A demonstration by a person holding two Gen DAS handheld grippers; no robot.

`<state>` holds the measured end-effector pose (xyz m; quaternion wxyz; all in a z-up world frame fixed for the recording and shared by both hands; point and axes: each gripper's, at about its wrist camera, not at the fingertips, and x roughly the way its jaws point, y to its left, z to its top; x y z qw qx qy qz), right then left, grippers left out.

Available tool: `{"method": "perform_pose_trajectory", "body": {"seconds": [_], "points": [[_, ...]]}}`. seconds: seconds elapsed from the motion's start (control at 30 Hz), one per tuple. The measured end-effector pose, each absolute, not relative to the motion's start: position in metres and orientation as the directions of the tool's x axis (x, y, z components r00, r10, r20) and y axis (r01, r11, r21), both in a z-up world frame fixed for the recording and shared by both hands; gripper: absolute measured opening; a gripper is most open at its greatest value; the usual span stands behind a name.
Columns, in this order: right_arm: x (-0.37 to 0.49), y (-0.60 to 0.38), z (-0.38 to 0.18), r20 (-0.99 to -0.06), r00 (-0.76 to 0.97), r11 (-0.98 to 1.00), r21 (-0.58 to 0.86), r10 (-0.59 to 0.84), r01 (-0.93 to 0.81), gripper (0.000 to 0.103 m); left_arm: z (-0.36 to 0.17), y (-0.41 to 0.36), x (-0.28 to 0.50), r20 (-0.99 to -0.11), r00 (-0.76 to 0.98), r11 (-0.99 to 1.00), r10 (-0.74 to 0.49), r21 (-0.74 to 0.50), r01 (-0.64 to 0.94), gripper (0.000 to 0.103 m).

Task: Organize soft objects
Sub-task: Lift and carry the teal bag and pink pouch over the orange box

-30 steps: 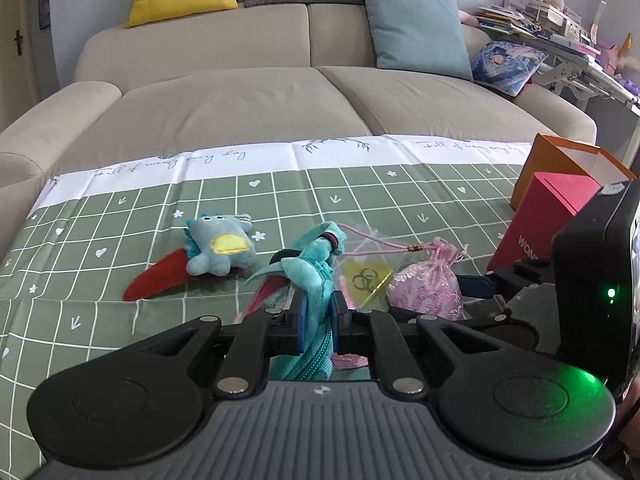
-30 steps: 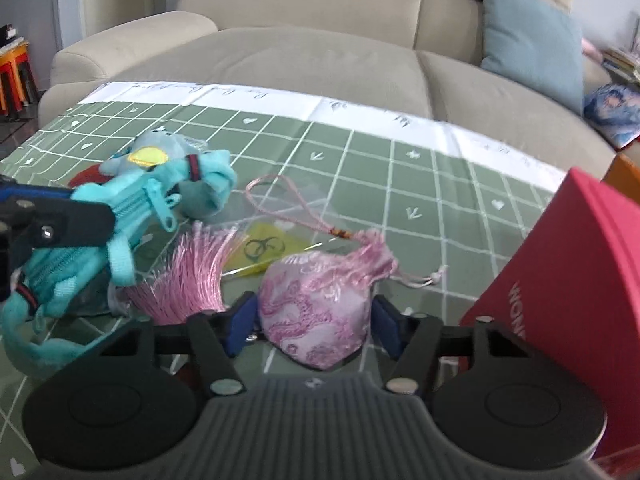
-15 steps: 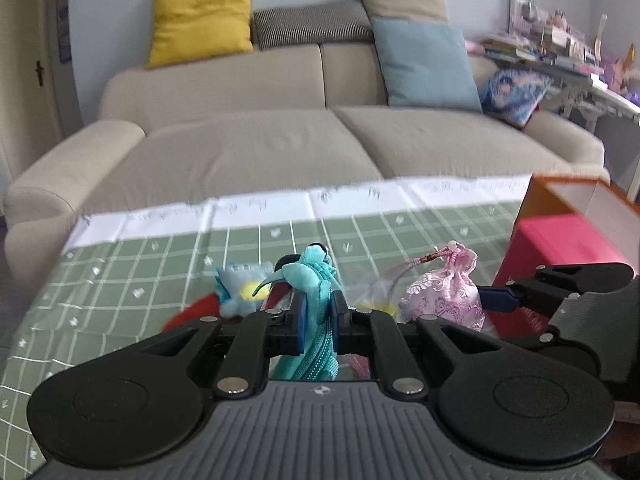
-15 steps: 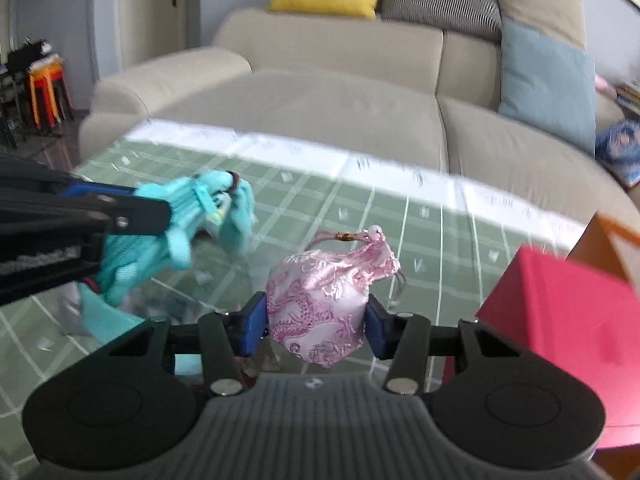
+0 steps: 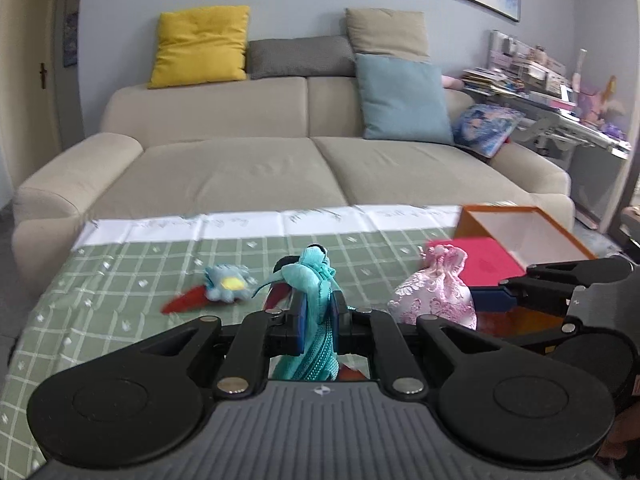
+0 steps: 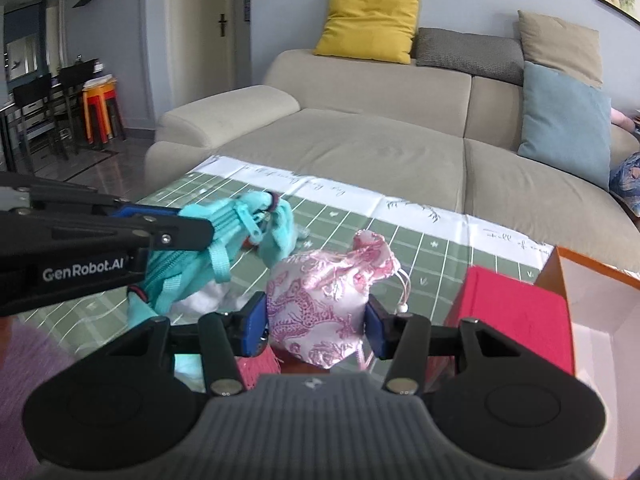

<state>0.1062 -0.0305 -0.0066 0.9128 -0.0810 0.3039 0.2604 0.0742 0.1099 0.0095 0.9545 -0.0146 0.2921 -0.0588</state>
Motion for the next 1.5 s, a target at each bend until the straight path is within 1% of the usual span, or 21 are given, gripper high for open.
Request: {"method": "perform_pose_trajectory", "body": {"seconds": [0.3,0.57,0.9,1.1,1.5], "points": [[0.043,-0.081,-0.009,-0.635,0.667,0.860,-0.010,0.389,-0.511,0.050,0.003,0.065,0.038,-0.596,0.763,0.966,-0.250,-0.107,0.234,0.013],[0.011,-0.131,-0.003,-0.631,0.709,0.903,-0.031,0.315,-0.429,0.051,0.011,0.014,0.026,-0.580,0.733,0.924,-0.355,-0.100,0.368,0.013],[0.005,-0.195,0.010,-0.580,0.787,0.951,-0.067,0.209,-0.302,0.051,0.025,-0.047,0.035,-0.553,0.702,0.871,-0.450,-0.099,0.481,0.013],[0.011,-0.227,0.018,-0.542,0.825,0.963,-0.098,0.160,-0.250,0.051,0.039,-0.087,0.055,-0.524,0.684,0.833,-0.507,-0.093,0.546,0.013],[0.062,-0.283,0.038,-0.426,0.903,0.983,-0.134,0.056,-0.124,0.051,0.069,-0.151,0.108,-0.445,0.699,0.790,-0.560,-0.032,0.613,0.013]]}}
